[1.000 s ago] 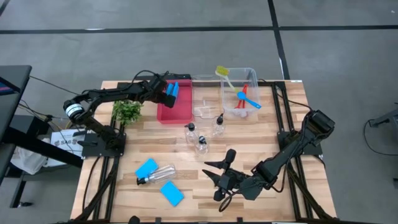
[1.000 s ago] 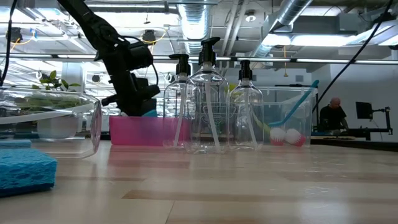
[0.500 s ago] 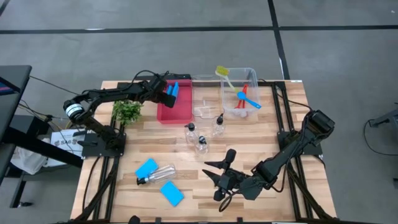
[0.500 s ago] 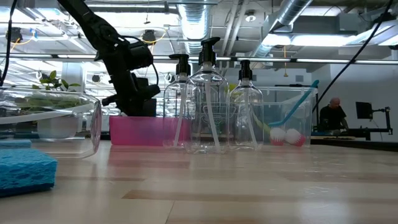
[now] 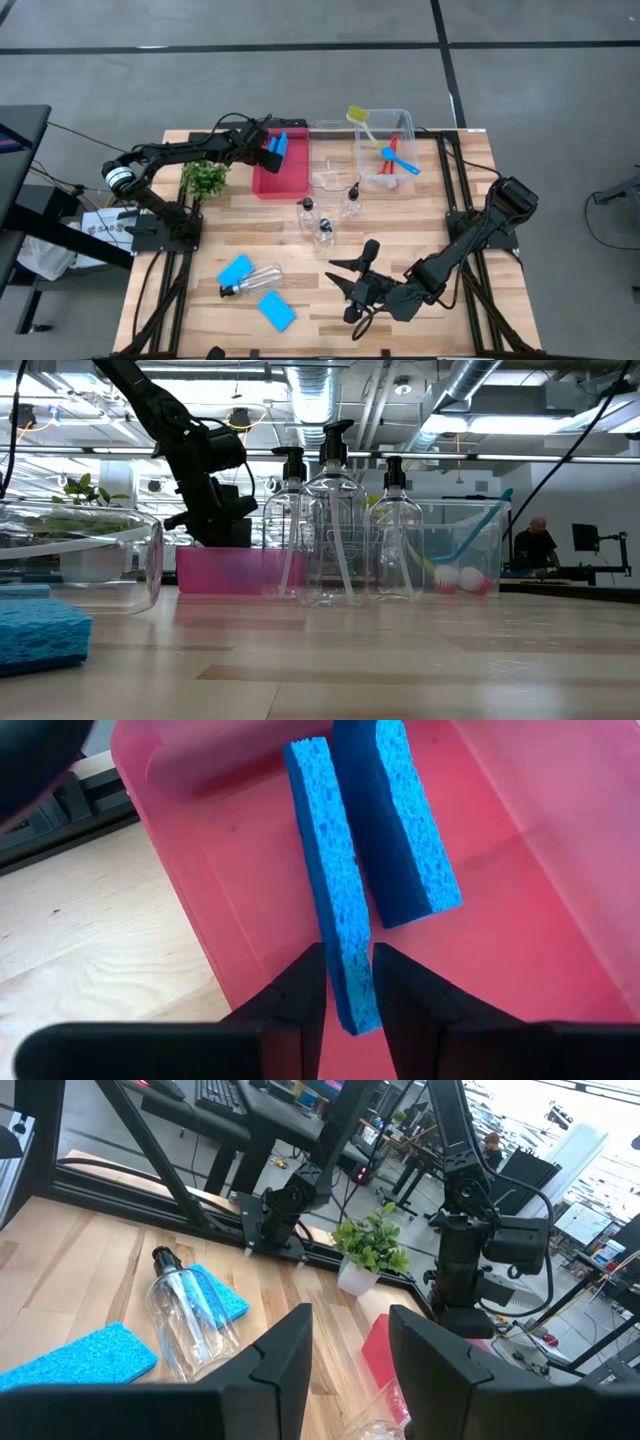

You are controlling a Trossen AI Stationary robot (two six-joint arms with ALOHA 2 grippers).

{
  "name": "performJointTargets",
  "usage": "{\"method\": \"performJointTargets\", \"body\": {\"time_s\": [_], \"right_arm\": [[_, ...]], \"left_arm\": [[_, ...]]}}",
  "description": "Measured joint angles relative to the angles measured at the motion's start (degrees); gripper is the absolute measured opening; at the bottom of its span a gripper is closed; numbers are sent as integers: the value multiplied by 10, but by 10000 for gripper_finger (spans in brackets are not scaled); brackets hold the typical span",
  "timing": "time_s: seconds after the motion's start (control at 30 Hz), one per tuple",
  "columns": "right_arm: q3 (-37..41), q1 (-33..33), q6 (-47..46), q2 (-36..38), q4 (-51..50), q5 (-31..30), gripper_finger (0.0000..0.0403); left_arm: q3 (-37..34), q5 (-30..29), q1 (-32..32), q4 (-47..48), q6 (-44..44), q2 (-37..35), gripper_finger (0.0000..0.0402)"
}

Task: Pick & Place Kitchen Sink Supplies
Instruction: Put the blue sponge into the red bin

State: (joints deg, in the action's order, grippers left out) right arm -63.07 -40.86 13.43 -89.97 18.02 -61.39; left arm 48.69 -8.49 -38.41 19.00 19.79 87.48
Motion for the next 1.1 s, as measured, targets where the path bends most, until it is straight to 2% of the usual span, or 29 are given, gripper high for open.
{"method": "performJointTargets", "body": {"time_s": [0.7, 1.1], "right_arm": [[0, 0, 0, 0, 0, 0, 128], [0, 0, 0, 0, 0, 0, 128]], "left_arm": [[0, 0, 1, 0, 0, -10, 86], [0, 0, 3, 2, -16, -109, 86]]}}
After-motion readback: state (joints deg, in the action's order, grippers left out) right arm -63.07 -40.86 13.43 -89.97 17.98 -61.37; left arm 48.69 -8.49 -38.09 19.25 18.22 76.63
